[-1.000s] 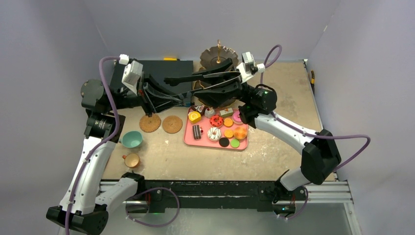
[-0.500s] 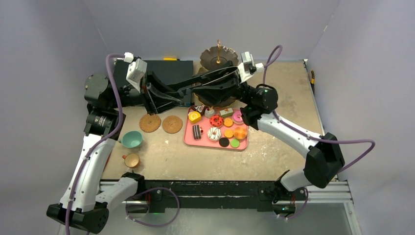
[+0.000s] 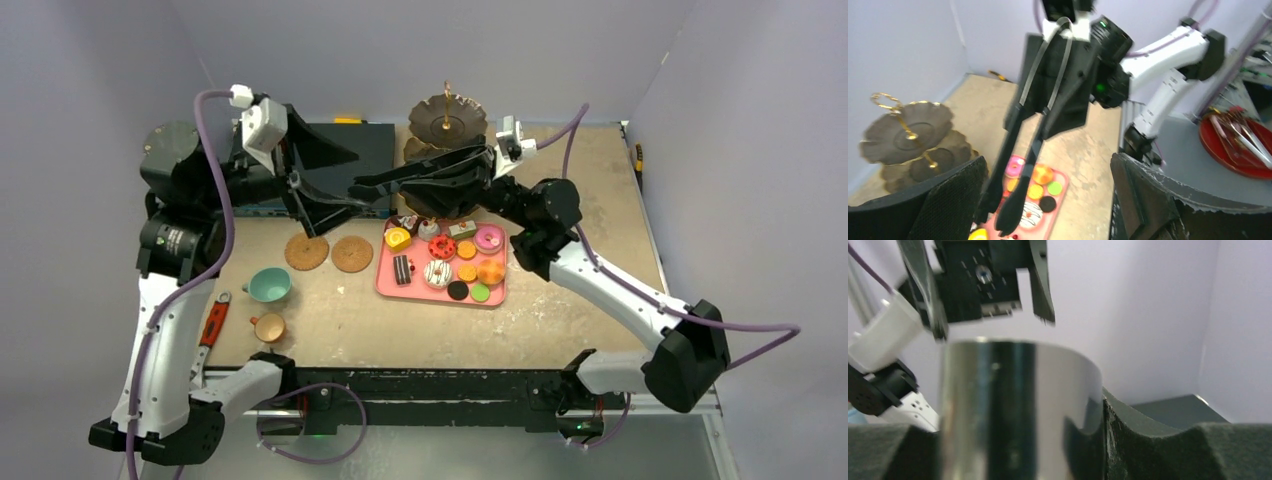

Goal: Serve the afternoon tea

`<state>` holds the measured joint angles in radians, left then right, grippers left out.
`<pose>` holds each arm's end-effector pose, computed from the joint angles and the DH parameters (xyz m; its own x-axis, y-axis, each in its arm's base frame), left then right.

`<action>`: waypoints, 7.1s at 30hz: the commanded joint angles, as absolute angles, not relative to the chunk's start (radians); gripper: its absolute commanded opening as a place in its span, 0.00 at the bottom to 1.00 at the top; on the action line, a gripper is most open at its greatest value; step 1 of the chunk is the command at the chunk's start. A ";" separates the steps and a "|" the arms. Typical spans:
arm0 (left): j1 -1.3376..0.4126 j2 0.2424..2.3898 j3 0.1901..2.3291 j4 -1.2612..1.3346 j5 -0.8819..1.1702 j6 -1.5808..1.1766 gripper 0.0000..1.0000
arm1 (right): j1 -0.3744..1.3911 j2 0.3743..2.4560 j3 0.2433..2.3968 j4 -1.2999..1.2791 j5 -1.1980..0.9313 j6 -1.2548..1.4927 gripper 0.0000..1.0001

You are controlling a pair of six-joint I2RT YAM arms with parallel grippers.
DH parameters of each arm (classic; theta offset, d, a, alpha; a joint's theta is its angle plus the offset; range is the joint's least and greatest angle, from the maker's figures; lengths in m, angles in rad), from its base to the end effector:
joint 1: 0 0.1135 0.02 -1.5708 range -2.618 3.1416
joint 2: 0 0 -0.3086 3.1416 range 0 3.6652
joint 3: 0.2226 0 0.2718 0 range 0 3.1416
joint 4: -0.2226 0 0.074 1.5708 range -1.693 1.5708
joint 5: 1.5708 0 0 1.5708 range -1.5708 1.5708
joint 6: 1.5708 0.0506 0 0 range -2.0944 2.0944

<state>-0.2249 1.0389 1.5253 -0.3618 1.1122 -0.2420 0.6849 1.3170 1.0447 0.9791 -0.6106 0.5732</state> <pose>0.1512 -0.0811 0.5684 -0.1139 -0.0828 -0.9900 0.9669 0.2197 -0.1296 0.2154 0.2134 0.4737 -0.0416 0.5397 -0.8408 -0.9919 0.0786 0.0996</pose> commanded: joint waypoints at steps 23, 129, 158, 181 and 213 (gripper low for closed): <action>-0.217 1.214 1.550 -0.786 0.268 0.046 0.99 | 0.774 1.299 0.755 0.584 -0.009 0.098 0.53; -0.212 1.154 1.506 -0.786 0.270 0.125 0.99 | 0.600 1.696 0.638 1.287 0.470 0.104 0.54; -0.212 1.158 1.518 -0.792 0.312 0.126 0.99 | 0.601 1.188 0.462 0.633 0.610 0.328 0.65; -0.212 1.167 1.549 -0.801 0.321 0.134 0.99 | 0.607 1.235 0.463 0.560 0.540 0.364 0.62; -0.212 1.156 1.548 -0.800 0.330 0.133 0.99 | 0.519 1.303 0.607 0.748 0.418 0.530 0.41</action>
